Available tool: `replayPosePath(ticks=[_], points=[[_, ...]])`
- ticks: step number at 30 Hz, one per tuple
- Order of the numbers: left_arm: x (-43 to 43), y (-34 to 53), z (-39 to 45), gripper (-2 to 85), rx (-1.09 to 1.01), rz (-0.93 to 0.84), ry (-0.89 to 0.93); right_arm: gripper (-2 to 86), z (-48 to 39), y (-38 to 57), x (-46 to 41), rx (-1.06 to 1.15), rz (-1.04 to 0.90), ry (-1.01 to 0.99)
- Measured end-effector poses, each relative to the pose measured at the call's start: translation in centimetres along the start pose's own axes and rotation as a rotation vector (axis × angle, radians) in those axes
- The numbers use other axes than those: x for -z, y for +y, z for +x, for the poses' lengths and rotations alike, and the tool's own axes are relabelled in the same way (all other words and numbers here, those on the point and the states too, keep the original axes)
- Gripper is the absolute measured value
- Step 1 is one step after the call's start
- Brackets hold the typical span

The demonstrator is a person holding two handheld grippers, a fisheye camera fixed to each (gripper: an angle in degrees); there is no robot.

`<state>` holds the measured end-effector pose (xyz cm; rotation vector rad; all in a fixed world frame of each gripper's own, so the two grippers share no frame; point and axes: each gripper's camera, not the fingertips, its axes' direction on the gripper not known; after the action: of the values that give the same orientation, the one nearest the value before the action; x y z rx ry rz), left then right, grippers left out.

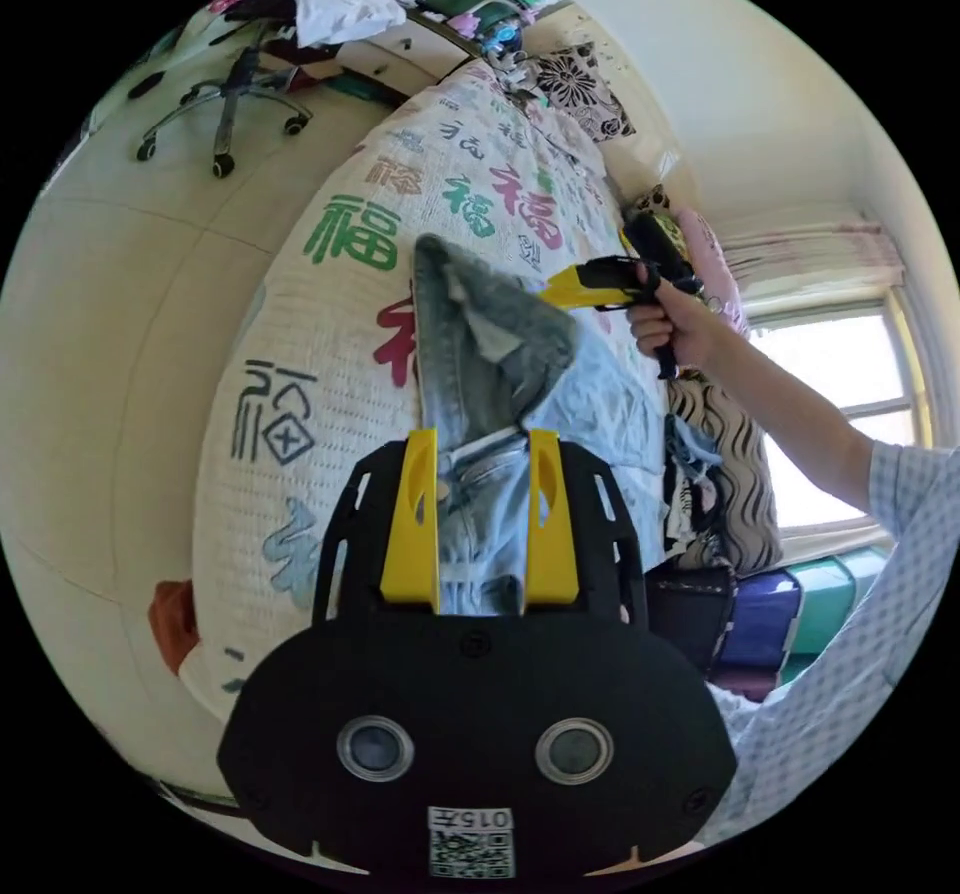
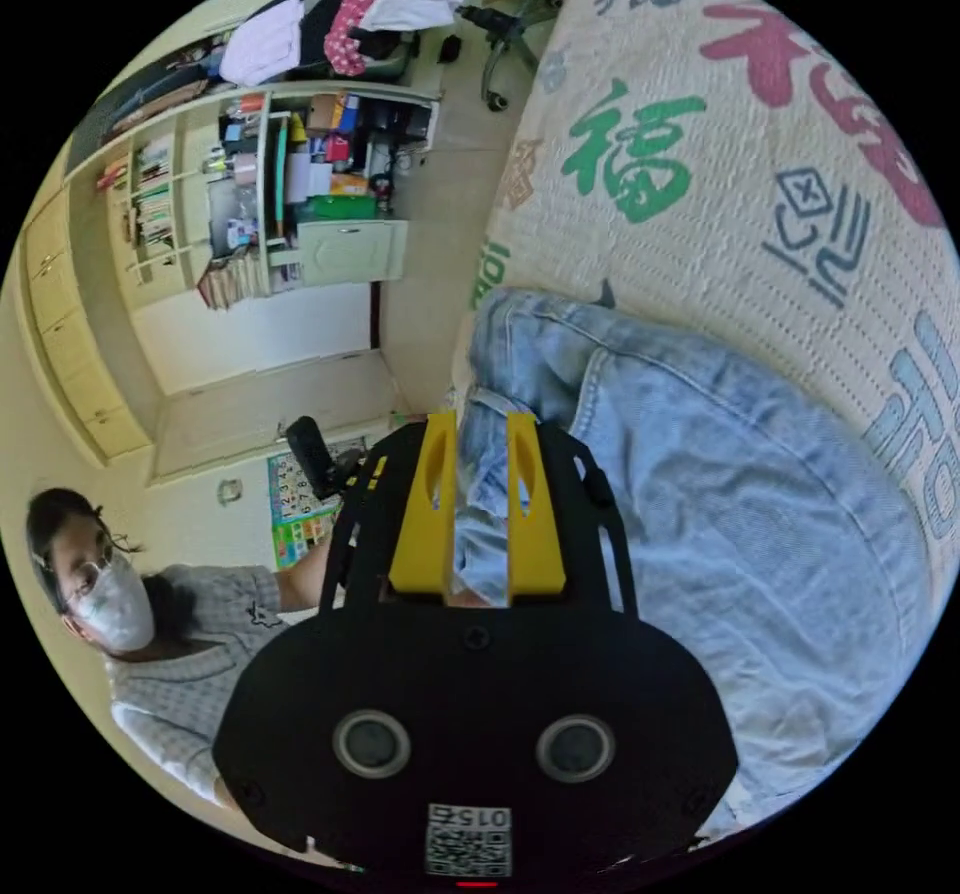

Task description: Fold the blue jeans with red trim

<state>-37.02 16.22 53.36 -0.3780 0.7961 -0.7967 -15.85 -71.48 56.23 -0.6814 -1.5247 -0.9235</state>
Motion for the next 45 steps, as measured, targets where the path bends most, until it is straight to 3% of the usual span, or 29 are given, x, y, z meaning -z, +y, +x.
replayPosePath(ticks=[3, 7, 12, 16, 19, 25, 29, 31, 35, 37, 41, 45], points=[[-1.2, -2.6, -1.3, 15.2, 0.029, 0.026, 0.077, 8.6, 0.8, 0.4, 0.7, 0.022, 0.091, -0.051], [-2.4, -4.7, -3.3, 14.9, 0.128, 0.012, 0.125, 10.1, 1.2, -0.4, 0.1, 0.007, 0.113, 0.098], [-3.9, -4.5, -6.1, 2.2, 0.246, -0.084, -0.034, 13.1, 0.1, -3.0, -2.6, 0.045, 0.029, 0.371], [-1.8, -3.1, -6.3, 0.8, 0.200, 0.026, -0.009, 12.9, -0.4, -4.8, -5.6, 0.055, -0.061, 0.536], [-1.6, -2.8, -6.1, 1.8, 0.157, 0.030, -0.079, 5.8, 0.4, -4.8, -7.6, 0.048, -0.159, 0.645], [0.4, -1.7, -7.3, 8.0, 0.173, -0.017, -0.076, 5.9, -2.3, -1.0, -3.0, 0.167, -0.013, 0.507], [-0.8, -0.2, -8.7, 8.6, 0.222, -0.130, -0.034, 8.6, -5.7, 3.3, -5.5, 0.386, -0.212, 0.292], [-1.8, 0.5, -9.1, 8.7, 0.237, -0.144, 0.055, 9.9, -7.0, 5.0, -9.3, 0.520, -0.384, 0.339], [-2.9, 0.8, -8.7, 8.7, 0.202, -0.178, 0.023, 11.0, -6.6, 7.6, -16.6, 0.673, -0.722, 0.470], [-3.6, 0.8, -8.7, 8.7, 0.193, -0.188, 0.026, 9.5, -6.1, 8.8, -18.1, 0.707, -0.799, 0.550], [-4.4, 0.7, -8.9, 8.6, 0.187, -0.184, 0.033, 2.2, -6.9, 10.9, -17.4, 0.714, -0.808, 0.603], [-4.9, 0.6, -8.7, 8.4, 0.190, -0.150, 0.041, 0.5, -8.7, 12.6, -14.0, 0.707, -0.734, 0.607]])
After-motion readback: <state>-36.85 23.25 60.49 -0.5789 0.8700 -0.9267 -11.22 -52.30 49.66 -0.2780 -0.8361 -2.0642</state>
